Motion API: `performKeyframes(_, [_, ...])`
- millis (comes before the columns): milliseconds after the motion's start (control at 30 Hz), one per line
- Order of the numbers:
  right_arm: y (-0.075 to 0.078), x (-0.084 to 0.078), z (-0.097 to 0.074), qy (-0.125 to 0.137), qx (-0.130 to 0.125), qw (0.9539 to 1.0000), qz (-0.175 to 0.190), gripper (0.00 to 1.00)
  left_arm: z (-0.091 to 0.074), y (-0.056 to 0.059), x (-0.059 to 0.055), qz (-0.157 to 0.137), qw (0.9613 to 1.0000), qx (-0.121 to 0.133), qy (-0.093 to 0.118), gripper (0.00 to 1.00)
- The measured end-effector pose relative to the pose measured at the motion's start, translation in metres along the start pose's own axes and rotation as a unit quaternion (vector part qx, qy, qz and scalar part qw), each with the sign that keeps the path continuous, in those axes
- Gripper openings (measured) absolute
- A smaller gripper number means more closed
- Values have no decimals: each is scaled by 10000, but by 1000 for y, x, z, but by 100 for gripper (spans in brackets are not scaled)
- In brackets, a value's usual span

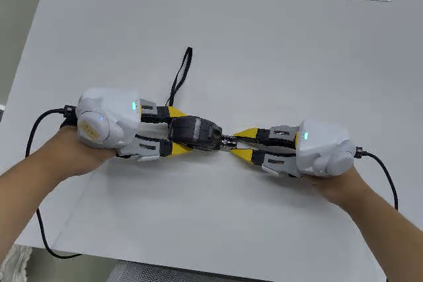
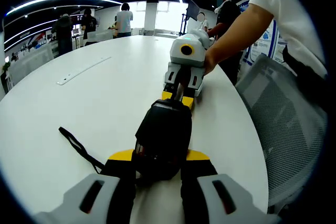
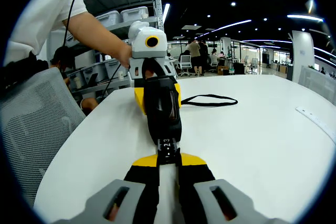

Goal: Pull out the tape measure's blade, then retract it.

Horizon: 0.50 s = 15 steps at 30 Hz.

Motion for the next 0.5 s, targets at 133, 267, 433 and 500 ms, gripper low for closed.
performKeyframes(133, [0,-2,-4,2,5,10000,27,11,0,0,0,-1,10000,5,-6,29])
performKeyframes(267, [0,-3,-8,-3,6,10000,40,11,0,0,0,2,10000,4,-10,29])
performKeyframes(433, [1,-5,-14,-7,-6,10000,66,11,0,0,0,4,10000,10,-13,29])
performKeyframes(500, [1,-7,-17,-10,-17,10000,76,11,0,0,0,5,10000,12,-10,29])
Point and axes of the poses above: the centre of the closed fingertips' face, and the gripper's own axes: z roughly forward along the fingers, y roughly to its right, x roughly out of its top, the point moved 3 cm from there along -z, roughly backward along the fingers, and after that the axes turned 1 degree about x, right-handed, at the moved point
